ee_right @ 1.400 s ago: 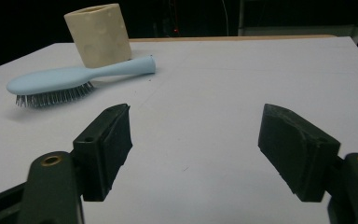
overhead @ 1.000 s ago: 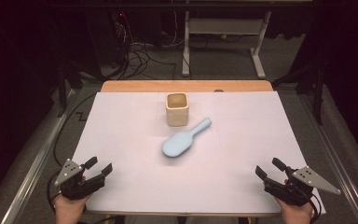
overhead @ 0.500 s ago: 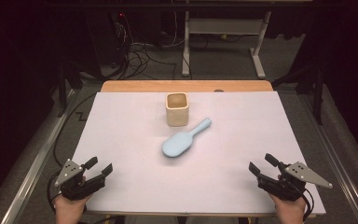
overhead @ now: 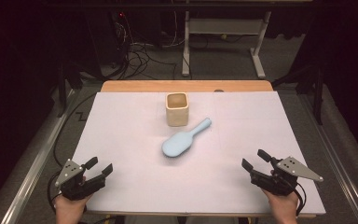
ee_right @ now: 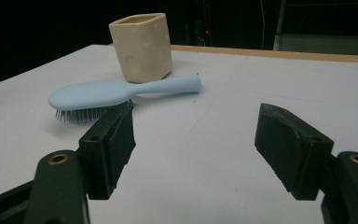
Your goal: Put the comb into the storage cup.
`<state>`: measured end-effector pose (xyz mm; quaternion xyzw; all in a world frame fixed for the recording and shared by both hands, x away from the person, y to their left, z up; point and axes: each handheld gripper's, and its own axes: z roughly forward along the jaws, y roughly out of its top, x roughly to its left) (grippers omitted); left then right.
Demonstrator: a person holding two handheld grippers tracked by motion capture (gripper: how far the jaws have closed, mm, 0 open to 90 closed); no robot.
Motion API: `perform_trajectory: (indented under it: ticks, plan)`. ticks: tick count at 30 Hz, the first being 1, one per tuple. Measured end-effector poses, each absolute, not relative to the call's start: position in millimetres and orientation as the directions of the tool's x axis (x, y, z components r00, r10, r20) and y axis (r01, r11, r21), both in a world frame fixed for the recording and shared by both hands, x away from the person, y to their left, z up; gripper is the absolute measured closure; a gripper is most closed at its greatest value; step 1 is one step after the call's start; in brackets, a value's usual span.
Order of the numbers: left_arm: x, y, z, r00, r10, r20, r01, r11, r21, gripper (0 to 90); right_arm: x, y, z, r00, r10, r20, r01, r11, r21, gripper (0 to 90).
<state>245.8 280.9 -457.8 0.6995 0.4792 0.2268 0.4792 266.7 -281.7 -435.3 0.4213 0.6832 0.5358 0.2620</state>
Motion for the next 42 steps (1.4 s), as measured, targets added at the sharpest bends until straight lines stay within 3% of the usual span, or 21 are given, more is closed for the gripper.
perform_trajectory:
  ticks: [42]
  plan:
    - [245.4, 279.4, -457.7, 0.446, 0.884, -0.140, 0.449, -0.086, 0.890, 33.6, 315.3, -233.6, -415.4, -0.589, 0.806, 0.057, 0.278, 0.136, 0.951, 32.0]
